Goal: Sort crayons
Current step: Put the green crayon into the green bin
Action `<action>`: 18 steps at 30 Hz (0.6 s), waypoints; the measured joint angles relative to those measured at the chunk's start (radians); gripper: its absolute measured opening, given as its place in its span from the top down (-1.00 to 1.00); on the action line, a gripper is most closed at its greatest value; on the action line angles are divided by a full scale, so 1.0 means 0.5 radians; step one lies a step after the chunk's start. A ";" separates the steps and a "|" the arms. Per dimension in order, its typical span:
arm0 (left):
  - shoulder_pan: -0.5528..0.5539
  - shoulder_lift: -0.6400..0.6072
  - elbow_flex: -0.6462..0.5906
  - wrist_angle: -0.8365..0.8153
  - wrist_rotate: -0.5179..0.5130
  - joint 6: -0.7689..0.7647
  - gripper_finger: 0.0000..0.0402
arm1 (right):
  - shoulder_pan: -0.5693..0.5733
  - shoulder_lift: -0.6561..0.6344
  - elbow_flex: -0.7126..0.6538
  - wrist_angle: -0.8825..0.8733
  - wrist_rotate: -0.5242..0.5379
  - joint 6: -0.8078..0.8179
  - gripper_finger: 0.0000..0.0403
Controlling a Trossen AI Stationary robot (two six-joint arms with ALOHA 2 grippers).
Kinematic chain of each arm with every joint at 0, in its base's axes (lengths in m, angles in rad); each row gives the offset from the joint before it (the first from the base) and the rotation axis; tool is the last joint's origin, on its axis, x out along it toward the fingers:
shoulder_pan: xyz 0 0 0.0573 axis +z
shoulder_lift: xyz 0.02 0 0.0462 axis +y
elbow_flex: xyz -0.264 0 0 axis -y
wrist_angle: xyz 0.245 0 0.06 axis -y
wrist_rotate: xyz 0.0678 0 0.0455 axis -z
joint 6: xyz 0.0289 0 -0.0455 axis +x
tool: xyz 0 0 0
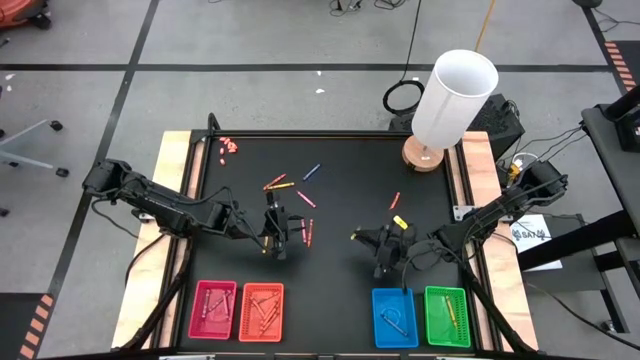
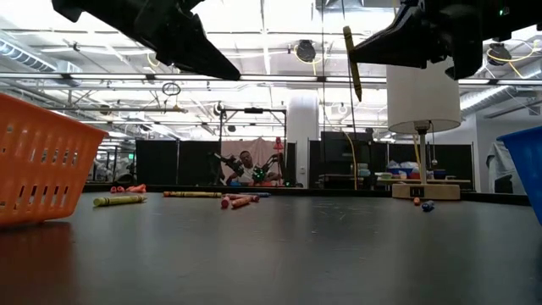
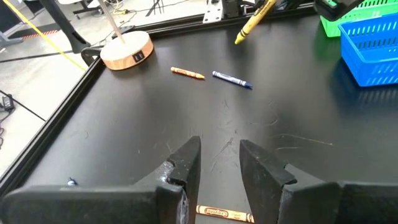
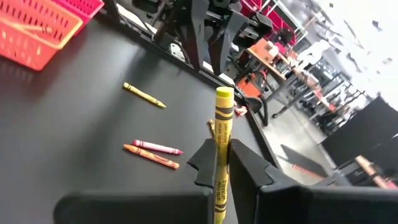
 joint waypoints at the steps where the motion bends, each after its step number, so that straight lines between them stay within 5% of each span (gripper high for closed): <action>1: 0.000 0.000 0.000 0.000 0.000 0.000 0.46 | 0.000 0.000 0.000 0.000 0.000 -0.042 0.95; 8: 0.000 0.000 0.000 0.000 -0.001 -0.005 0.46 | 0.000 0.000 0.000 -0.001 0.002 -0.297 0.95; 18: 0.000 0.000 0.000 0.000 -0.001 -0.004 0.46 | 0.000 0.000 0.000 -0.007 0.002 -0.056 0.95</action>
